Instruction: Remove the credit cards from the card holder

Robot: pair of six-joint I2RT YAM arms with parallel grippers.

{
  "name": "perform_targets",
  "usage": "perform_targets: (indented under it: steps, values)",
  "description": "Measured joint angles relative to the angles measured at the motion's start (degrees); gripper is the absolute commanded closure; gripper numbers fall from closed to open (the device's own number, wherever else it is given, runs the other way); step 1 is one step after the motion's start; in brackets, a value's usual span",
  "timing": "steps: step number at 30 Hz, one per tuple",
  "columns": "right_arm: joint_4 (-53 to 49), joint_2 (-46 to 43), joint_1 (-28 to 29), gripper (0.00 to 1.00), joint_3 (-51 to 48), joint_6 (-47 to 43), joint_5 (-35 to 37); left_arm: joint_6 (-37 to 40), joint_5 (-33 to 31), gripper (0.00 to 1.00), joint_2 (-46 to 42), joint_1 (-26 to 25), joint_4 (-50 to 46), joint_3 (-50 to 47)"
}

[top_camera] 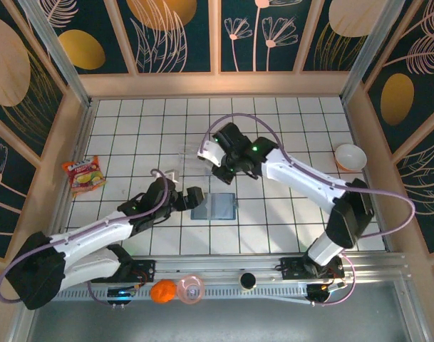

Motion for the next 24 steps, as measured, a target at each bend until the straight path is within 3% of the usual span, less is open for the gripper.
perform_targets:
  steps: [9,24]
  values:
    - [-4.33,9.51,-1.92,1.00,9.92,-11.98,0.20,-1.46,-6.47,0.01,-7.45,0.48,-8.39,-0.98]
    - [-6.64,16.17,-3.85,1.00,13.03,-20.94,0.09,-1.46,-10.58,0.01,-7.04,0.96,-13.29,-0.92]
